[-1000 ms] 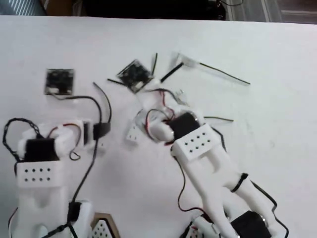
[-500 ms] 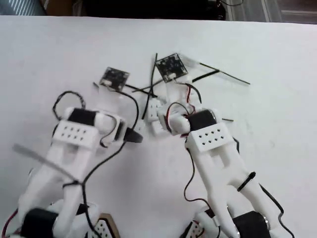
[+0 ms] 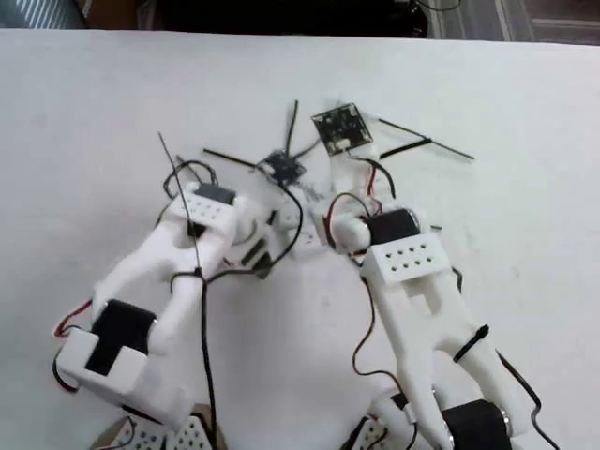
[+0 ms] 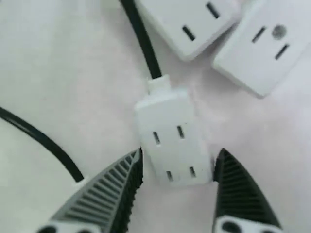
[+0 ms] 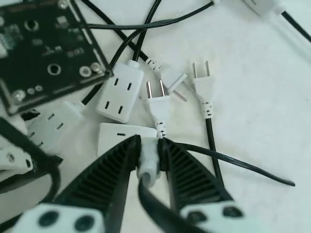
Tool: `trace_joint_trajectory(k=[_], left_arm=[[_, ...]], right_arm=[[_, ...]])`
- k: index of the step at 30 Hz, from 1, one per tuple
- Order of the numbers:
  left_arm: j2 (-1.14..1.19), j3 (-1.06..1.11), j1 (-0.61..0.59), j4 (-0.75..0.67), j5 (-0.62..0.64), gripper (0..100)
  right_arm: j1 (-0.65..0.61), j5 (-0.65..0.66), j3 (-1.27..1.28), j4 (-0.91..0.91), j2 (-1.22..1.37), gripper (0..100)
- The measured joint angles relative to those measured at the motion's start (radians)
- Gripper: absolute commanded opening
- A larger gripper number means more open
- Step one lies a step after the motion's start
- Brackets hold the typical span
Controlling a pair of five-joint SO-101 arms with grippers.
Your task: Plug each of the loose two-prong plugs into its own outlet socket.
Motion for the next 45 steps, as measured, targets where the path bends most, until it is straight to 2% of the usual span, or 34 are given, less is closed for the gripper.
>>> trace_joint_trajectory(k=[7, 10, 13, 17, 23, 27, 35, 40, 45], left_arm=[[0.003, -0.025, -0.048, -0.041, -0.336, 16], [0.003, -0.04, -0.092, -0.051, -0.454, 24], [0.003, -0.058, -0.127, -0.052, -0.491, 31], [-0.023, -0.066, -0.169, -0.052, -0.44, 32], [-0.222, -0.011, -0.192, -0.012, -0.358, 32], [-0.374, 0.048, -0.278, -0.006, -0.235, 32], [-0.525, 0.181, -0.555, -0.005, 0.078, 32], [-0.535, 0.264, -0.624, -0.009, 0.178, 32], [-0.535, 0.354, -0.634, -0.081, 0.224, 32]], right_arm=[[0.0, 0.0, 0.0, 0.0, 0.0, 1.7], [0.0, 0.0, 0.0, 0.0, 0.0, 1.7], [0.0, 0.0, 0.0, 0.0, 0.0, 1.7], [0.0, 0.0, 0.0, 0.0, 0.0, 1.7], [-0.014, -0.002, 0.0, 0.0, 0.0, 1.7], [-0.11, -0.075, 0.0, 0.0, 0.0, 1.7], [-0.319, -0.218, -0.084, -0.074, 0.11, 1.7], [-0.402, -0.247, -0.157, -0.147, 0.276, 1.7], [-0.428, -0.247, -0.18, -0.242, 0.388, 1.7]])
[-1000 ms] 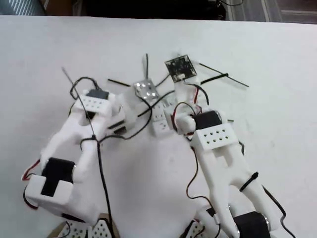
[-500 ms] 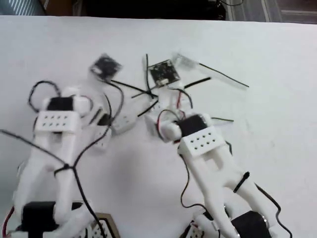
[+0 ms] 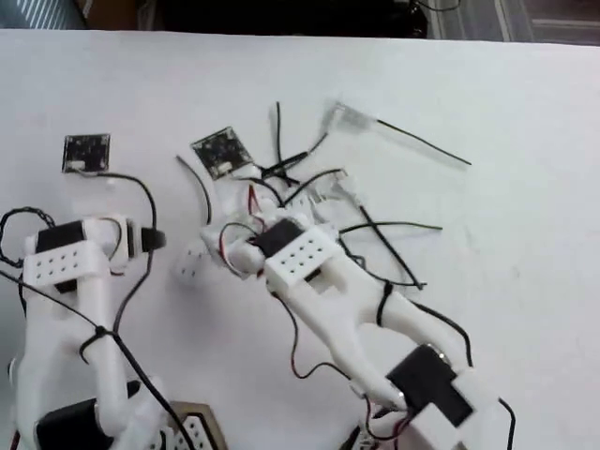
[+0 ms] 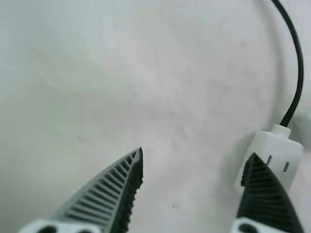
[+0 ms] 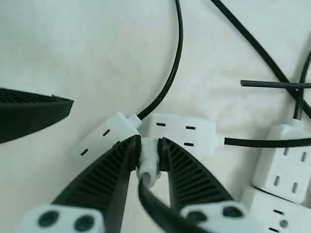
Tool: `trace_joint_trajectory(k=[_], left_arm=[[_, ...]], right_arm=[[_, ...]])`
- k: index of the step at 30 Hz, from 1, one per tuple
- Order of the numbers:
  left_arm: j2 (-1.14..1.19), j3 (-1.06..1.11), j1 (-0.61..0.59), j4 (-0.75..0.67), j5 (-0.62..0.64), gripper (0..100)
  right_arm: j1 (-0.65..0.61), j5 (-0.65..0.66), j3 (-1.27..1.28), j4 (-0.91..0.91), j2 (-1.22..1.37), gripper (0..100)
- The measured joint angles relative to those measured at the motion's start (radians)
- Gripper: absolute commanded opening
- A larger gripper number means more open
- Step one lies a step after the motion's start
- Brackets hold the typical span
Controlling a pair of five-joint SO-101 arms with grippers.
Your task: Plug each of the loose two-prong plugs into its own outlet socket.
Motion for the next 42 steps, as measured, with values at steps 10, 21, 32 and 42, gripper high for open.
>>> trace_joint_trajectory(k=[10, 21, 32, 42], left_arm=[[0.0, 0.032, -0.005, -0.034, 0.006, 32], [0.0, 0.032, -0.005, -0.034, 0.006, 32], [-0.003, 0.063, -0.011, -0.058, 0.005, 32], [-0.003, 0.066, -0.031, -0.061, 0.005, 32]], right_arm=[[0.012, 0.048, -0.009, -0.115, 0.104, 1.7], [0.018, 0.055, -0.009, -0.15, 0.127, 1.7], [0.023, 0.075, -0.089, -0.069, 0.186, 1.7], [0.023, 0.227, -0.184, 0.101, 0.222, 1.7]])
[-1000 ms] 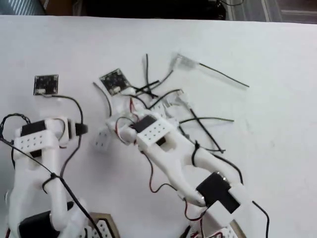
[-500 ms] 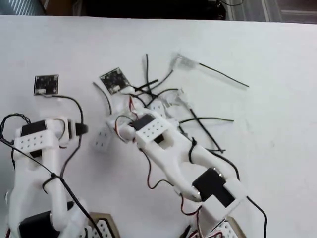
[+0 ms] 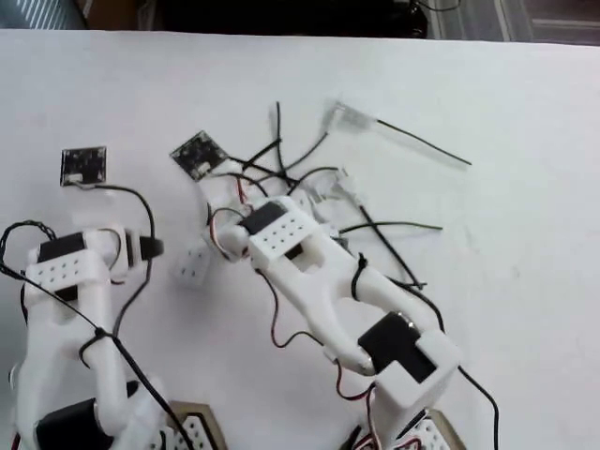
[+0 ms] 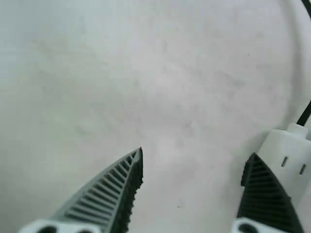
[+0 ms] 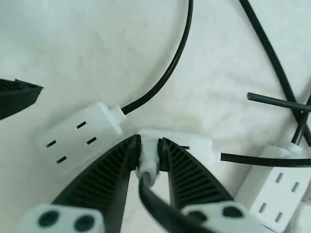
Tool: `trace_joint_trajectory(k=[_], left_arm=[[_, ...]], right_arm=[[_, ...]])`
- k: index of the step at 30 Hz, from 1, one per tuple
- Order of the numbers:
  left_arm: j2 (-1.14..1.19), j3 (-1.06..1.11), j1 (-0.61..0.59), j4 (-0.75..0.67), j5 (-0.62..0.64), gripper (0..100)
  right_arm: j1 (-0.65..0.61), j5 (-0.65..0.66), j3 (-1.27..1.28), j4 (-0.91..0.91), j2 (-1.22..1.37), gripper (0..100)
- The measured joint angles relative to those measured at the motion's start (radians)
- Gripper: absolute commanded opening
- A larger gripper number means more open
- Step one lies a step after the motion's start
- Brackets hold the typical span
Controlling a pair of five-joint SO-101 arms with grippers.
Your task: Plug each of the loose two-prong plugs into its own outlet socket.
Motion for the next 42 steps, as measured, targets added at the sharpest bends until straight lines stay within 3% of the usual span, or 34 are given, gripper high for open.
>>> trace_joint_trajectory(k=[9, 17, 26, 37, 42], left_arm=[[0.0, 0.023, -0.002, -0.028, 0.0, 32], [0.0, 0.029, -0.002, -0.031, 0.0, 32], [0.0, 0.029, -0.002, -0.031, 0.0, 32], [0.0, 0.029, -0.002, -0.031, 0.0, 32], [0.0, 0.029, -0.002, -0.031, 0.0, 32]], right_arm=[[0.002, 0.011, -0.04, -0.006, 0.089, 2.2], [0.0, 0.011, -0.023, 0.106, -0.002, 25.3], [0.0, 0.026, -0.023, 0.258, -0.137, 27.2], [0.11, 0.532, -0.023, 0.316, -0.143, 27.2], [0.106, 0.606, -0.023, 0.264, -0.037, 27.2]])
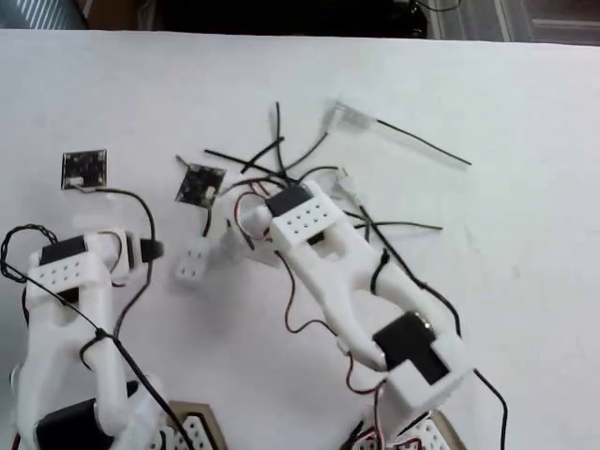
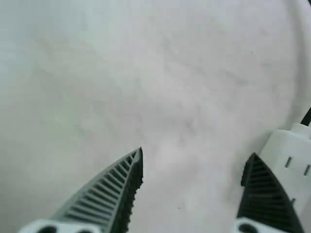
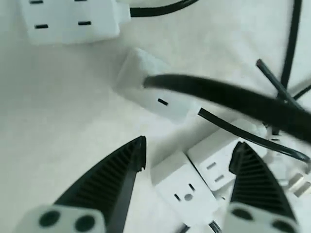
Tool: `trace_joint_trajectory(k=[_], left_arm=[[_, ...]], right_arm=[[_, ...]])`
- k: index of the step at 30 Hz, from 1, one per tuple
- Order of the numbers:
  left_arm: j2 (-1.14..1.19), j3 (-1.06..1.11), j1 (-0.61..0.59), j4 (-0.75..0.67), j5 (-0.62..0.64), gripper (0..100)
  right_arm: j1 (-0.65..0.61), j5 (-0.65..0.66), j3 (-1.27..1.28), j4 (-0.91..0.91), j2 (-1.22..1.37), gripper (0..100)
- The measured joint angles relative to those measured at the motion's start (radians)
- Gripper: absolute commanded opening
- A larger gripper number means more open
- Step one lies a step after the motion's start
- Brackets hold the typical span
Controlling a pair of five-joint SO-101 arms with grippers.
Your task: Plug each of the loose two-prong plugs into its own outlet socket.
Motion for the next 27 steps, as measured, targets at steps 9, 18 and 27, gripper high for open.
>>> trace_joint_trajectory(k=[9, 18, 27], left_arm=[[0.0, 0.0, 0.0, 0.0, 0.0, 32], [0.0, 0.0, 0.0, 0.0, 0.0, 32], [0.0, 0.0, 0.0, 0.0, 0.0, 32]], right_arm=[[-0.006, 0.011, -0.137, -0.011, 0.212, 27.2], [-0.021, 0.011, -0.267, -0.006, 0.339, 23.1], [-0.023, 0.011, -0.281, 0.06, 0.311, 5.4]])
